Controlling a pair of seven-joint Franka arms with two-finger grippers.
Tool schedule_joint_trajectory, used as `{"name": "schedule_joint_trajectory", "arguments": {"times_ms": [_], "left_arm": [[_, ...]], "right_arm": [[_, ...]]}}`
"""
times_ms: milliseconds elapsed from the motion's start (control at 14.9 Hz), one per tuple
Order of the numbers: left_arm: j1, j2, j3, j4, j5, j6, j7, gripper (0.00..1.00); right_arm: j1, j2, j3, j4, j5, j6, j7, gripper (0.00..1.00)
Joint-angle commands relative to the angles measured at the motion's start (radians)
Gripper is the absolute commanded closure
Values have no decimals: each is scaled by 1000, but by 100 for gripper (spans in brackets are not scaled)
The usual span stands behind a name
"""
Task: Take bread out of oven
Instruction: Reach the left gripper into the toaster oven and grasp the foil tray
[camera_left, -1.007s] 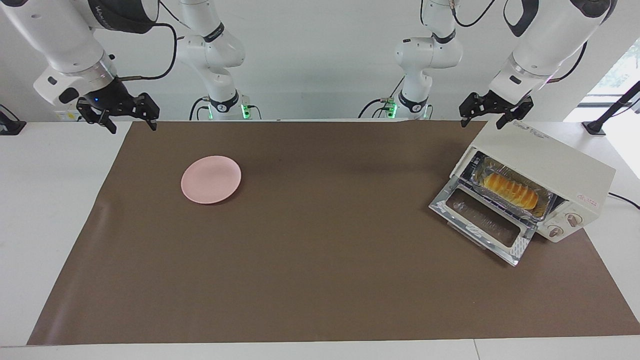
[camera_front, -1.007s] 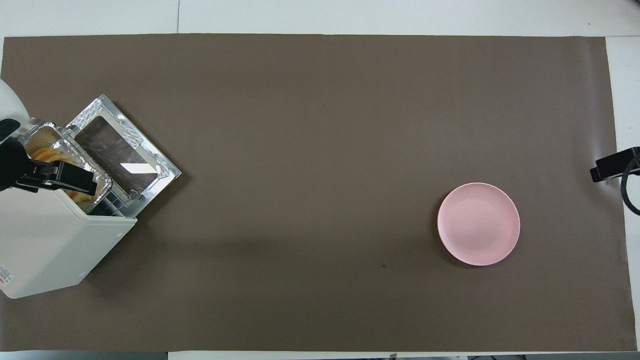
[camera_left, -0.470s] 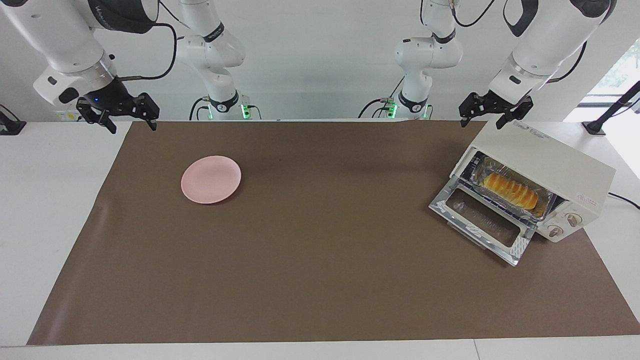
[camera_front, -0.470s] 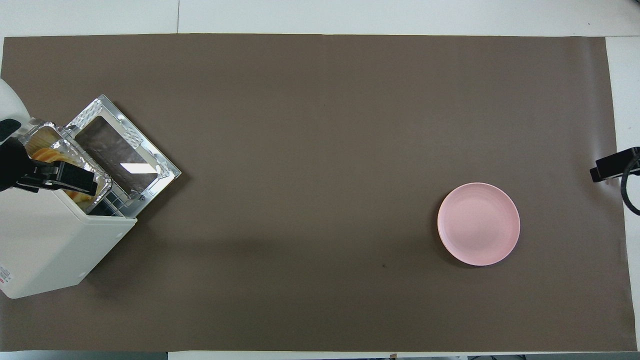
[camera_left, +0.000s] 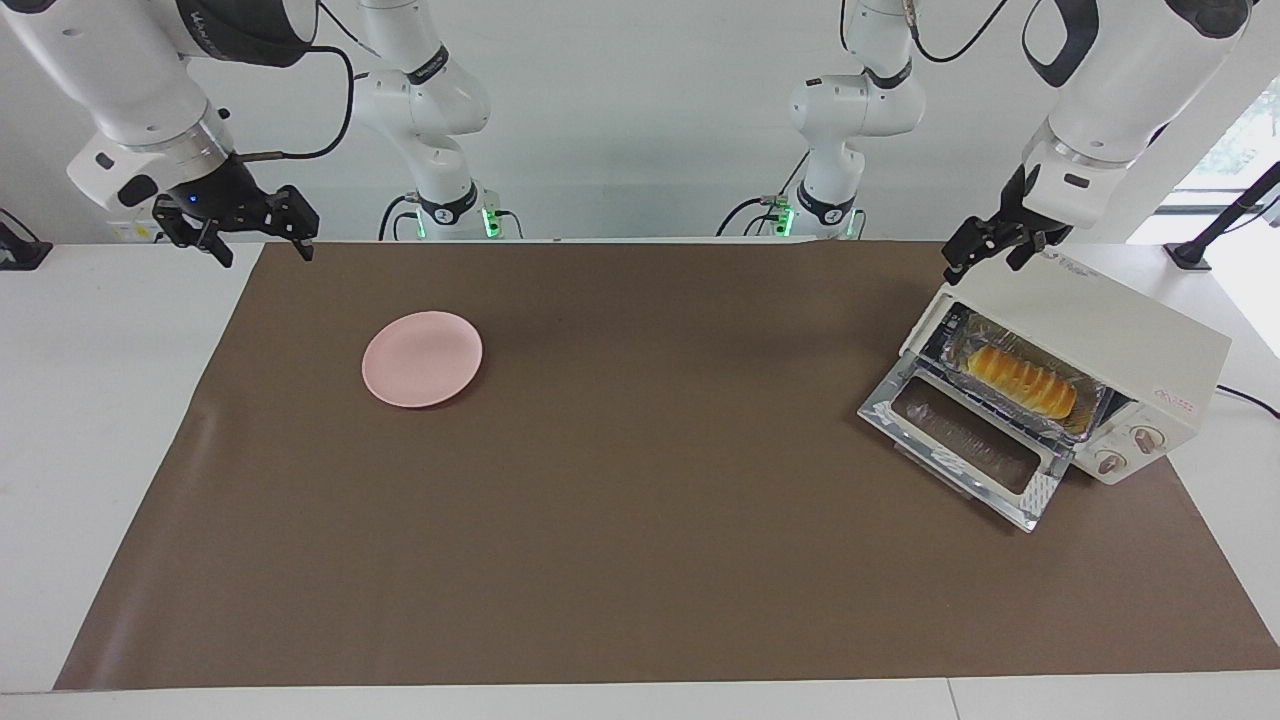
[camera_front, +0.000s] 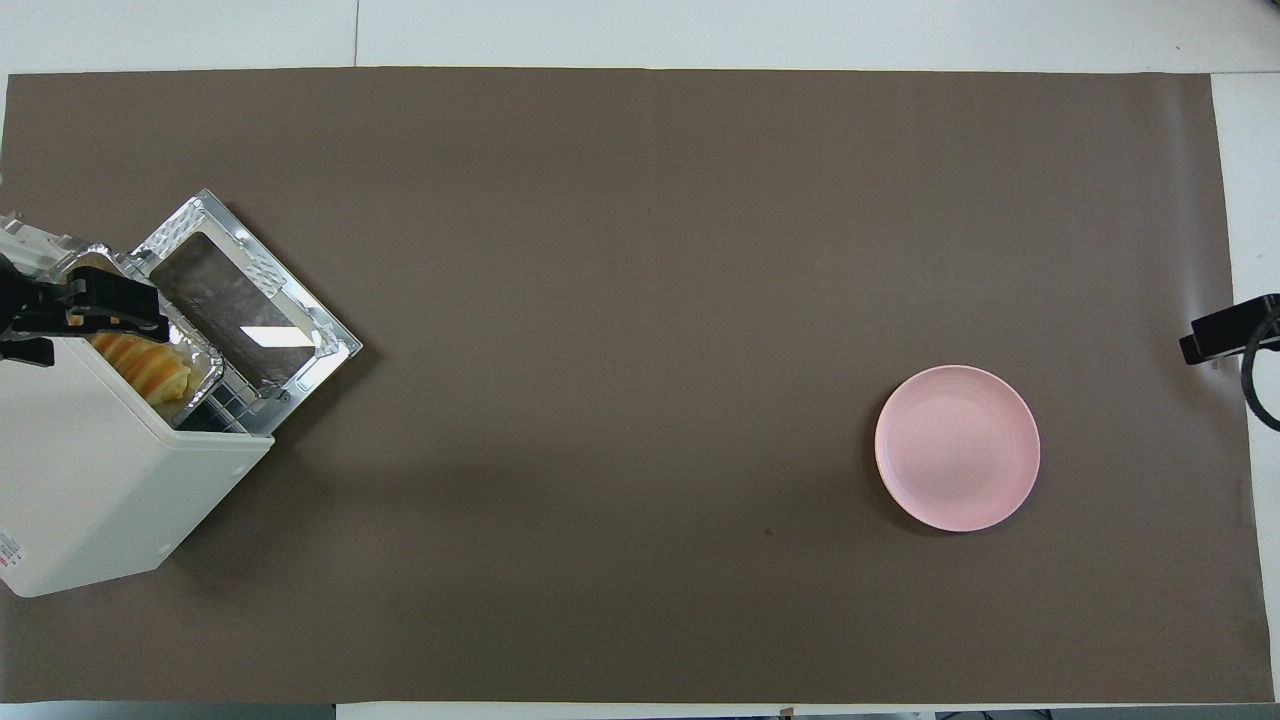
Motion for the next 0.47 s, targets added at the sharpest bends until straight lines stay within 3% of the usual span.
{"name": "schedule_joint_trajectory", "arguments": {"times_ms": [0, 134, 403], "left_arm": [[-41, 220, 14, 223, 27, -21, -178, 0], [-45, 301, 12, 279, 131, -5, -278, 0], [-38, 282, 42, 169, 266, 57, -315, 0]], "right_arm": [[-7, -15, 6, -12, -7, -6, -21, 0], [-9, -15, 6, -13, -7, -6, -21, 0], [-7, -15, 6, -12, -7, -6, -21, 0]]}}
